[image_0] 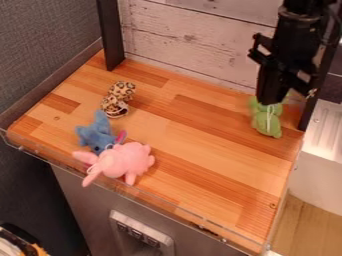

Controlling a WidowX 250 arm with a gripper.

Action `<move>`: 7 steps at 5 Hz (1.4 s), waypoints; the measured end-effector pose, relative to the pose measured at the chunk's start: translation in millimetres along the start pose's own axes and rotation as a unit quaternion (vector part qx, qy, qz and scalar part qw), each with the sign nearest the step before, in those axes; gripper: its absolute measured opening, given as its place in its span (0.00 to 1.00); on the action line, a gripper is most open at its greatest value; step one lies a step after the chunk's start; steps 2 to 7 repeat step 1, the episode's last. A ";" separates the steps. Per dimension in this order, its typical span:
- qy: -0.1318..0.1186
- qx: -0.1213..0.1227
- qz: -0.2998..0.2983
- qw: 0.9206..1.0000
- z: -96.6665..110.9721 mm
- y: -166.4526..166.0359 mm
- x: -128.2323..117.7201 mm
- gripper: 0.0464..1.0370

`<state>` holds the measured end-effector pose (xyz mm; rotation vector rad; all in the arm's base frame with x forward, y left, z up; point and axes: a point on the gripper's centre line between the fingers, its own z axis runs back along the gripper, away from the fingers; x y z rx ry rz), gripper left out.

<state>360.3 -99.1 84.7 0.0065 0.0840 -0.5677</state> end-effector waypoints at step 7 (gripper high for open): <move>0.008 0.000 0.047 0.999 -1.7 4.2 12.2 0.02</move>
